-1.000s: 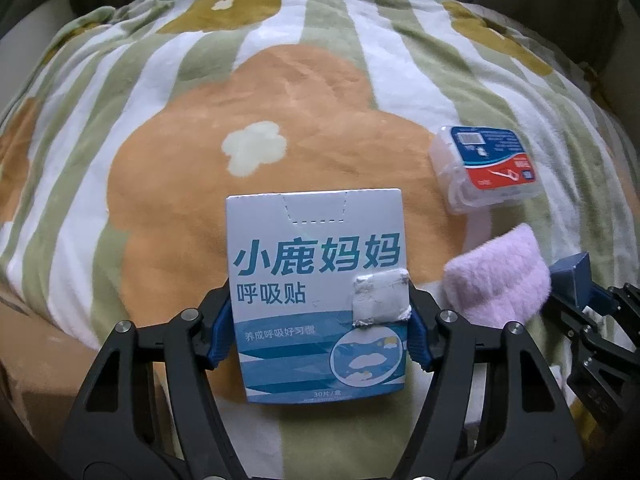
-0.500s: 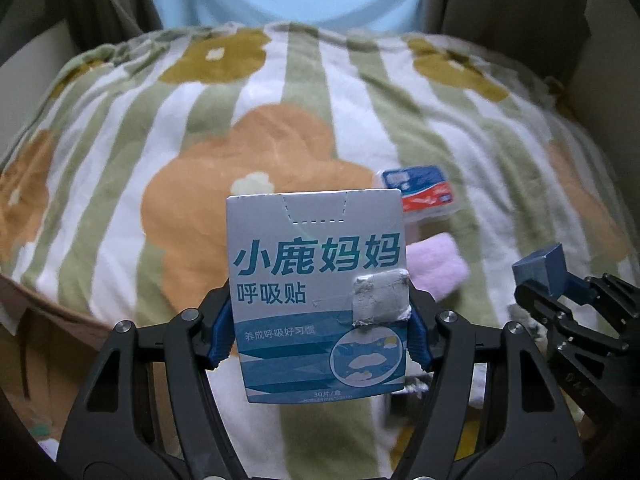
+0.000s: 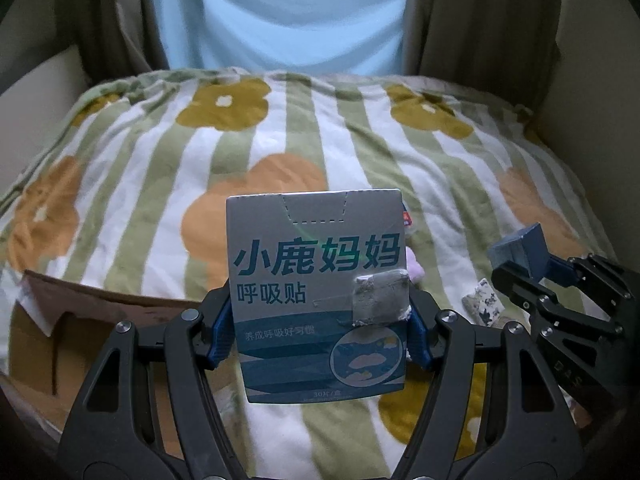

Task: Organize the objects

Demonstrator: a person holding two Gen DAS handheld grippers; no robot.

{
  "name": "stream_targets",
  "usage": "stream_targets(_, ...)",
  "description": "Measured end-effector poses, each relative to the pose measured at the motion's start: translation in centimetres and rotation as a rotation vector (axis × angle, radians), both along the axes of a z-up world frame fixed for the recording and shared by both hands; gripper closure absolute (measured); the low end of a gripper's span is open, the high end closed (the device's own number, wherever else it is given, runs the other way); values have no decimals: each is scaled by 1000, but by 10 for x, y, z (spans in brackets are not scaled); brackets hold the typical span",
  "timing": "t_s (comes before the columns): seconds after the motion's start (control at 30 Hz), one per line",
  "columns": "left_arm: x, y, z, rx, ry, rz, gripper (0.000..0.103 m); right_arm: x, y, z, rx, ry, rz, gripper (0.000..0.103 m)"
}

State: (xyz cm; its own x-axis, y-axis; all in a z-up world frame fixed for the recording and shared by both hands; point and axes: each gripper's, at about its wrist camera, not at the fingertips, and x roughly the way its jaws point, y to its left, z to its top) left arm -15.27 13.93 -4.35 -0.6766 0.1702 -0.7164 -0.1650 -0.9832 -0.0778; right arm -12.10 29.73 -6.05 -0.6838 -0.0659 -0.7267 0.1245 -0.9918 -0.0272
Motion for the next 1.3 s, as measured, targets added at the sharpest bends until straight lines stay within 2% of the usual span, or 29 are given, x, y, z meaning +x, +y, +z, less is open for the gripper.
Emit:
stream_targets(0.27, 23, -48, 23, 25, 29, 42, 39, 11, -43, 29, 7, 40, 52, 69)
stream_targets(0.7, 47, -165, 39, 40, 48, 152, 39, 13, -136, 50, 3, 61, 163, 69)
stream_targets(0.97, 54, -236, 30, 48, 33, 234, 39, 9, -206, 43, -8, 30, 266, 69)
stream_targets(1.3, 53, -305, -2, 73, -19, 307, 39, 3, -275, 20, 1, -26, 344, 69)
